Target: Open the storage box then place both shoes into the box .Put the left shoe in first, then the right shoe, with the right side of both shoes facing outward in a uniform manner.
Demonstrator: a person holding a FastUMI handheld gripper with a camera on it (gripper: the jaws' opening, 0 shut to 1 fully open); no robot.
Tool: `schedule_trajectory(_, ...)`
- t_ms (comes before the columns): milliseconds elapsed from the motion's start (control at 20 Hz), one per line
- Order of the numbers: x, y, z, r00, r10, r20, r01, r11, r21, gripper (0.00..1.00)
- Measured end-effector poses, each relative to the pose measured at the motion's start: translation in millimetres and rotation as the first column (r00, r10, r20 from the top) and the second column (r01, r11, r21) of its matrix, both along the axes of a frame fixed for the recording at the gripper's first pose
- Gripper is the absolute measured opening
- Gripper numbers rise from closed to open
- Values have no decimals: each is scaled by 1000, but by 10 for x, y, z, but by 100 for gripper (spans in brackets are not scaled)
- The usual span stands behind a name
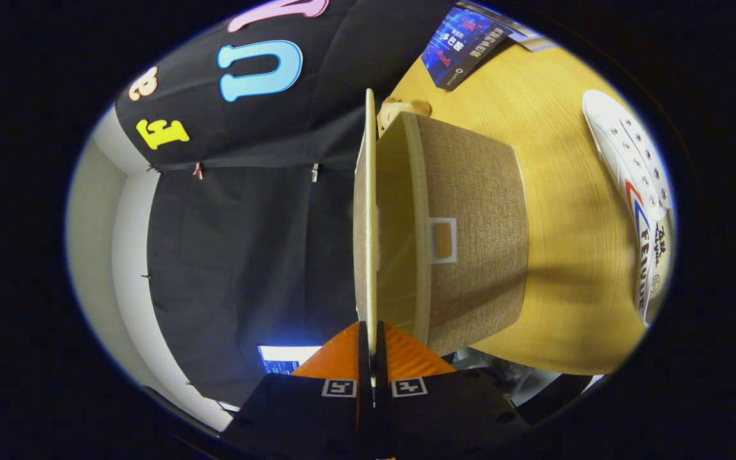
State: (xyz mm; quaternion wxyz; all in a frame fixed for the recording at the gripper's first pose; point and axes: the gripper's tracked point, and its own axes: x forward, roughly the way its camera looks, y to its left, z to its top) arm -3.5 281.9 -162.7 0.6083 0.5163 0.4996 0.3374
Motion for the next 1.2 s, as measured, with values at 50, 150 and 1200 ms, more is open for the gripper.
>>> schedule_trajectory(50, 23, 24, 105, 1000, 0, 5, 0, 1000, 5, 5)
schedule_trajectory(150, 76, 127, 335, 1000, 8, 15, -8, 1000, 14, 5)
schedule_trajectory(1200, 541, 2704, 1266, 951, 231, 208, -205, 969, -138, 5)
